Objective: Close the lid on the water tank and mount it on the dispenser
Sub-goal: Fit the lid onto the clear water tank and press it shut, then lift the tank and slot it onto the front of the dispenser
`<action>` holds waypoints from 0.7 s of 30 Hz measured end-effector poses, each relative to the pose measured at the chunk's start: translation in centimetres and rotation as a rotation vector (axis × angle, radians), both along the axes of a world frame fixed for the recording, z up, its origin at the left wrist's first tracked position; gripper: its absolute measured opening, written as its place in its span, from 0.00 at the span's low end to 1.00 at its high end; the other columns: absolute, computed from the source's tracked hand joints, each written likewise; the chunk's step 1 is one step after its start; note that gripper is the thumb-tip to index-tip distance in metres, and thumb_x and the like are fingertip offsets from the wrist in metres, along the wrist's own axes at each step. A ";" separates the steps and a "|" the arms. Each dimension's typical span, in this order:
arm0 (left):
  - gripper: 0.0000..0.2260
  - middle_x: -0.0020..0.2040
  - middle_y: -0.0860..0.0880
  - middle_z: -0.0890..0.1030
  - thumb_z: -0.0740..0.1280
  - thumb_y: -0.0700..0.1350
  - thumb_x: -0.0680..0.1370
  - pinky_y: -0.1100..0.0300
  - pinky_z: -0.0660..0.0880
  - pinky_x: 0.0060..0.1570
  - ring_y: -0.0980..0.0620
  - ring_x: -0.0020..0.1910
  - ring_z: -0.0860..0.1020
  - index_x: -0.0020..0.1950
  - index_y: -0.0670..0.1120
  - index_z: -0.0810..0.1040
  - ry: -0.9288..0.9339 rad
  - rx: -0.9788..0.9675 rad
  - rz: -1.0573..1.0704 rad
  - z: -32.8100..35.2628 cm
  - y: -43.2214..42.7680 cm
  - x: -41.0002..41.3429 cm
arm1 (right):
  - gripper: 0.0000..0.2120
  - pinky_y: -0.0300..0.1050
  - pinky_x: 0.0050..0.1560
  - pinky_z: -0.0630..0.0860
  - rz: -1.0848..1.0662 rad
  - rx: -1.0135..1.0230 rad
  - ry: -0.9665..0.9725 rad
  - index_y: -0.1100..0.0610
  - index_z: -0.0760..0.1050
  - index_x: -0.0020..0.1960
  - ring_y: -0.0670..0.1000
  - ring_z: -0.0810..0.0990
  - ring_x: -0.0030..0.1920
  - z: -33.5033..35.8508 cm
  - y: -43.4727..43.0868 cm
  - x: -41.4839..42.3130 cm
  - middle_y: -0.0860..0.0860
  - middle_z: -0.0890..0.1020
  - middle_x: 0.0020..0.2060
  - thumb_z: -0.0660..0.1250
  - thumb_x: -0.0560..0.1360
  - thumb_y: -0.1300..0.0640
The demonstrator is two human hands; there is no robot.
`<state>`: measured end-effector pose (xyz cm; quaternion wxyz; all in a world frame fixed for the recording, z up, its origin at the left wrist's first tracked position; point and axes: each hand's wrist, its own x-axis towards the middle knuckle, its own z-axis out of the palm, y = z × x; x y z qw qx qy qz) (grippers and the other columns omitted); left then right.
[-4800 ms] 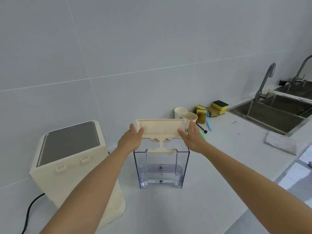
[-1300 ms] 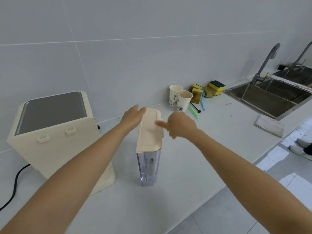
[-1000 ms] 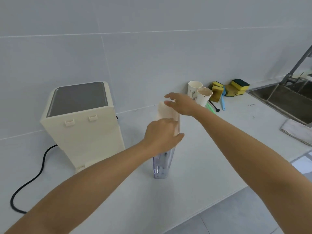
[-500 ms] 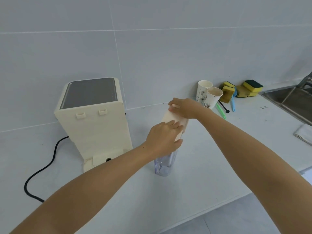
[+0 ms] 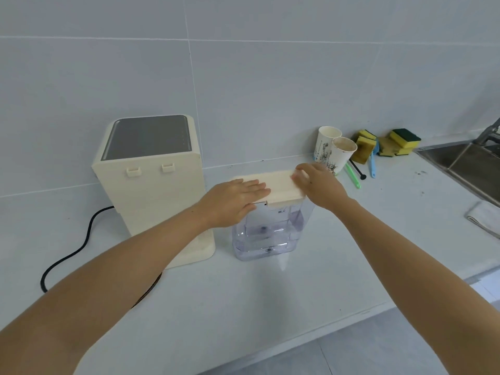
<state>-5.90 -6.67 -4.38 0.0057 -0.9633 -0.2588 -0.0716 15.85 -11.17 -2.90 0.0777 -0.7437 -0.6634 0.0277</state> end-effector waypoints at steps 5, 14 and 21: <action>0.17 0.65 0.46 0.77 0.62 0.42 0.77 0.52 0.72 0.62 0.45 0.65 0.74 0.65 0.46 0.74 -0.115 0.066 -0.030 -0.4 1.2 -1.0 | 0.16 0.59 0.52 0.75 0.016 -0.003 0.011 0.60 0.69 0.62 0.65 0.64 0.63 -1.1 -1.5 0.3 0.61 0.66 0.68 0.54 0.75 0.67; 0.31 0.77 0.46 0.54 0.64 0.51 0.76 0.52 0.52 0.74 0.50 0.76 0.54 0.75 0.48 0.53 -0.188 -0.122 0.160 -1.4 1.3 -1.9 | 0.31 0.49 0.72 0.56 -0.143 0.041 0.650 0.58 0.49 0.75 0.54 0.56 0.74 -1.6 -3.3 0.4 0.54 0.55 0.76 0.56 0.77 0.47; 0.49 0.78 0.47 0.48 0.73 0.47 0.70 0.53 0.55 0.73 0.49 0.76 0.52 0.75 0.47 0.38 -0.523 -0.954 0.580 -4.1 1.3 -1.6 | 0.46 0.46 0.69 0.60 -0.075 -0.025 1.068 0.51 0.44 0.74 0.48 0.62 0.70 -5.1 -4.4 1.2 0.43 0.61 0.71 0.71 0.68 0.55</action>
